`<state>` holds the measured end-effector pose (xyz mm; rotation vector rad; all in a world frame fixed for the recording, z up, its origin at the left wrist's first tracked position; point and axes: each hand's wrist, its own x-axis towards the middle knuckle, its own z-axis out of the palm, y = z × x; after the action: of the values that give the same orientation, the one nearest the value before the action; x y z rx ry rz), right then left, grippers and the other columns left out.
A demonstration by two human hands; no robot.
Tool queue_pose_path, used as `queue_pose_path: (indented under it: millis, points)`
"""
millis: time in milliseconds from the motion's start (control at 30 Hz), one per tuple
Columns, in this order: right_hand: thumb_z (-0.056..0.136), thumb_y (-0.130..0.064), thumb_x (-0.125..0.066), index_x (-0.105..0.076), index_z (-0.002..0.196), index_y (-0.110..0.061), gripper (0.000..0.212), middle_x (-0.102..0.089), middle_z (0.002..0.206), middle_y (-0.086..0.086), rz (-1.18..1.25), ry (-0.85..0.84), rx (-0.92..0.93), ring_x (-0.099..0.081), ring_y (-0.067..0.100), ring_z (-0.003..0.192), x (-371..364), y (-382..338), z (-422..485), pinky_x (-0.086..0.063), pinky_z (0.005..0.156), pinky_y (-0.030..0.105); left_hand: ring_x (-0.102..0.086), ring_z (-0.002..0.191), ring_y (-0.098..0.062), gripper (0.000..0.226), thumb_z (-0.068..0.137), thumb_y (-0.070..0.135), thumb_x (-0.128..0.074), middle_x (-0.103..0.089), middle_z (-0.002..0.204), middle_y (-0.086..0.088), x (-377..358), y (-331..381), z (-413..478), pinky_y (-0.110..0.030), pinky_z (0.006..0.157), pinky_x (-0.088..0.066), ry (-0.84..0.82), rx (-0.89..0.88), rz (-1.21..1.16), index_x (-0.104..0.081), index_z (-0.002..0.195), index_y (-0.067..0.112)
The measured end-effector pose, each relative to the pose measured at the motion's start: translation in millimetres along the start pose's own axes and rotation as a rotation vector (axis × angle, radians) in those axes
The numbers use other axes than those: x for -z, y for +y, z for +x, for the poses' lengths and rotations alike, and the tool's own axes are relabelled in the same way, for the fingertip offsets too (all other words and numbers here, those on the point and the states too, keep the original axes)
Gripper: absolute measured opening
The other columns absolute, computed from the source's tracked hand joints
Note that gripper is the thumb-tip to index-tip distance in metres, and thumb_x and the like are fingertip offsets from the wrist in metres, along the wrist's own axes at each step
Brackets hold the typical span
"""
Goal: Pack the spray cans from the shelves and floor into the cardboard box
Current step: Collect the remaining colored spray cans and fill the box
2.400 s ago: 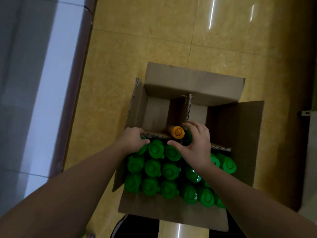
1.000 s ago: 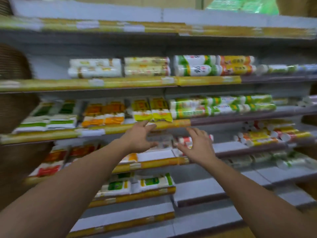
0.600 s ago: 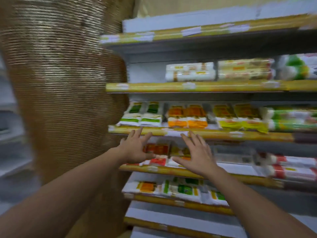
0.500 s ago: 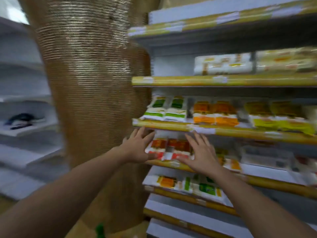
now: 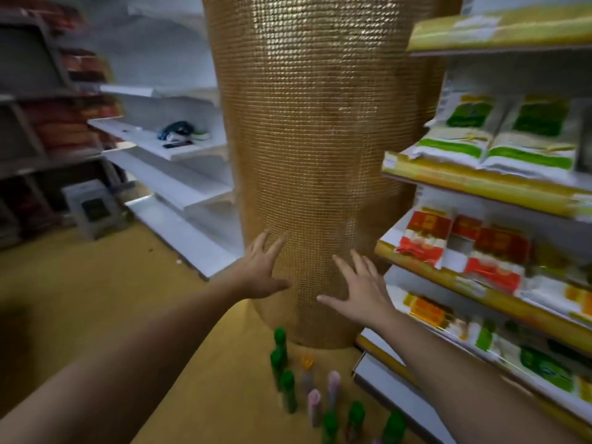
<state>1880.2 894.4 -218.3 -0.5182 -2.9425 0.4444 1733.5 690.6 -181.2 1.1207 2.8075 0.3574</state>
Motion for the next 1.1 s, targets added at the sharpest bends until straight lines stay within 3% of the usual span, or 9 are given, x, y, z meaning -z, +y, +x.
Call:
queue_pose_path:
  millis: [367, 567, 767, 967, 1100]
  points:
    - [0.081, -0.076, -0.059, -0.001, 0.161, -0.032, 0.108, 0.014, 0.168, 0.004, 0.147, -0.264, 0.026, 0.009, 0.034, 0.154, -76, -14, 134, -0.009, 0.122, 0.058, -0.006, 0.154, -0.033, 0.100, 0.087, 0.056, -0.067, 0.010, 0.167, -0.009, -57, -86, 73, -0.049, 0.122, -0.023, -0.140, 0.237, -0.053, -0.003, 0.160, 0.030]
    - [0.079, -0.075, -0.062, -0.002, 0.160, -0.035, 0.109, 0.011, 0.169, 0.001, 0.236, -0.293, -0.076, 0.008, 0.034, 0.154, -122, -14, 188, -0.014, 0.123, 0.059, -0.008, 0.152, -0.034, 0.101, 0.087, 0.054, -0.068, 0.008, 0.167, -0.009, -81, -135, 136, -0.046, 0.122, -0.024, -0.238, 0.162, -0.022, -0.001, 0.159, 0.033]
    - [0.076, -0.079, -0.062, -0.007, 0.160, -0.035, 0.110, 0.004, 0.169, 0.002, 0.327, -0.282, -0.364, -0.001, 0.032, 0.155, -181, -21, 221, -0.016, 0.122, 0.050, -0.027, 0.147, -0.032, 0.093, 0.087, 0.049, -0.070, -0.010, 0.164, -0.010, -120, -192, 223, -0.039, 0.115, -0.033, -0.318, 0.015, -0.086, -0.016, 0.159, 0.023]
    - [0.069, -0.085, -0.062, -0.015, 0.160, -0.032, 0.115, -0.010, 0.168, 0.004, 0.420, -0.243, -0.732, -0.012, 0.029, 0.153, -258, -32, 208, -0.021, 0.122, 0.046, -0.030, 0.146, -0.027, 0.088, 0.090, 0.043, -0.069, -0.017, 0.164, -0.006, -184, -240, 260, -0.036, 0.114, -0.035, -0.478, -0.117, -0.087, -0.017, 0.159, 0.024]
    - [0.060, -0.099, -0.044, -0.029, 0.154, -0.033, 0.116, -0.029, 0.163, 0.004, 0.403, -0.247, -0.876, -0.027, 0.031, 0.148, -340, -32, 178, -0.028, 0.119, 0.047, -0.040, 0.139, -0.026, 0.090, 0.085, 0.042, -0.074, -0.025, 0.161, -0.004, -240, -262, 262, -0.037, 0.107, -0.044, -0.556, -0.121, -0.116, -0.024, 0.158, 0.024]
